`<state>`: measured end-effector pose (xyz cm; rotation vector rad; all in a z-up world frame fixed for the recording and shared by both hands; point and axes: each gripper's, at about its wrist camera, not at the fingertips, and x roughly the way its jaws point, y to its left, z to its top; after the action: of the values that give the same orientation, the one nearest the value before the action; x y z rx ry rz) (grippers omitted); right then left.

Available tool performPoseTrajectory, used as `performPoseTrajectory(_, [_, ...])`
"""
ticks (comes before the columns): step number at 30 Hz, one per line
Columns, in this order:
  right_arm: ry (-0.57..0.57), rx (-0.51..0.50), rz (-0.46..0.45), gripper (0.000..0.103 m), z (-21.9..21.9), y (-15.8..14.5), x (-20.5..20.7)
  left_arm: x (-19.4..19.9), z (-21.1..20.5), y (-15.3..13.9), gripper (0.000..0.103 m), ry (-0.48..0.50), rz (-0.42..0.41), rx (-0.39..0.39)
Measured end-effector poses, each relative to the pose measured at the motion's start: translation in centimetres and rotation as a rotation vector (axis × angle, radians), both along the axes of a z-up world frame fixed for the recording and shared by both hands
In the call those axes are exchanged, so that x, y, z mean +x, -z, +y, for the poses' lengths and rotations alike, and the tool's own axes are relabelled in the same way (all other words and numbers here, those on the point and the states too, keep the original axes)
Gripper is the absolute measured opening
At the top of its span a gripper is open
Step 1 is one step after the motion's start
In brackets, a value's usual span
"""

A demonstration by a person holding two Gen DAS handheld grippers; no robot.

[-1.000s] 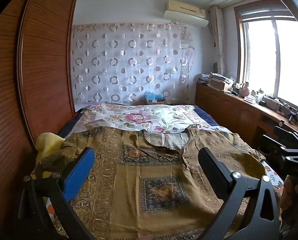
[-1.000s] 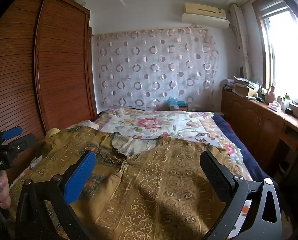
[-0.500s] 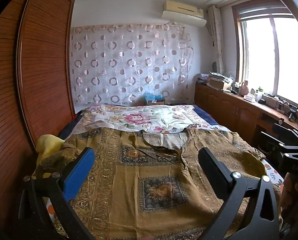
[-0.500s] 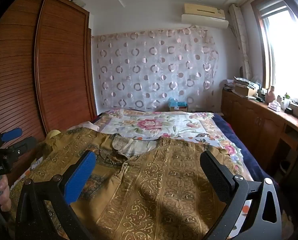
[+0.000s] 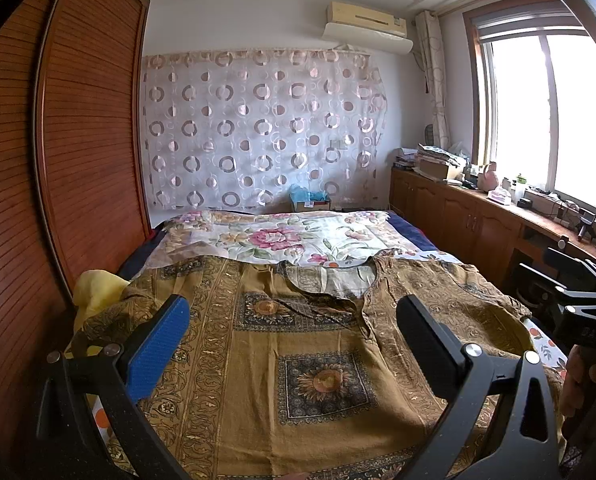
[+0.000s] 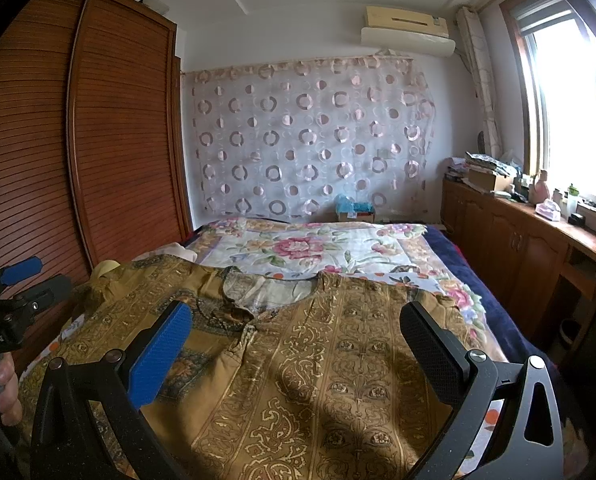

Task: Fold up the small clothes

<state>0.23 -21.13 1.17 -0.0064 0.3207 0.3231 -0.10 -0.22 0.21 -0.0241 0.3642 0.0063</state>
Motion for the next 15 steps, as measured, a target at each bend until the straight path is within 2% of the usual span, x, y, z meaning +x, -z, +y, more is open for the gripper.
performPoseTrajectory(15, [0.002,0.001,0.001,0.103,-0.04,0.01,0.01,-0.09,-0.16,-0.02,0.103,0.001,-0.002,0.002])
